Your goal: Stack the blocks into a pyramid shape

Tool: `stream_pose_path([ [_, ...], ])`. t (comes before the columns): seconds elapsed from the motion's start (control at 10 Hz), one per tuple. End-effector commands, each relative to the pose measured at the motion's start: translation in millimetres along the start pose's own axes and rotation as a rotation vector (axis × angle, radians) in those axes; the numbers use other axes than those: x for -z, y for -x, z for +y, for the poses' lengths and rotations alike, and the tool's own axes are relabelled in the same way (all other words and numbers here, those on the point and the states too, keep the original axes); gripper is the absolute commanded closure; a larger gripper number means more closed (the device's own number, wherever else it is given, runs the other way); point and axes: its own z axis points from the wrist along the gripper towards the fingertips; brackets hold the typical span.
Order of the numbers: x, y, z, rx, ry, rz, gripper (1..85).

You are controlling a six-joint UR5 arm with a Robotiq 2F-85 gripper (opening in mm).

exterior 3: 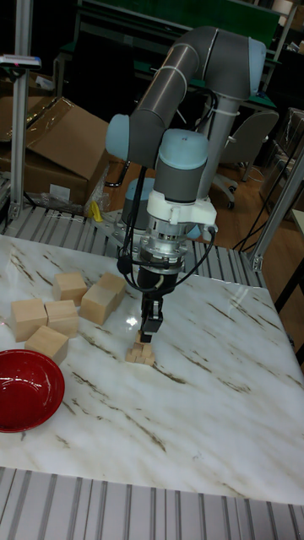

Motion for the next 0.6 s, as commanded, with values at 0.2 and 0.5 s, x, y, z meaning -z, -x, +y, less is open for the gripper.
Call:
stream_pose_path([
  [0.2, -3.1, 7.7, 6.9, -0.023, 0.012, -0.04, 84.7],
  [0.5, -4.2, 5.6, 3.8, -0.019, 0.001, -0.032, 84.7],
])
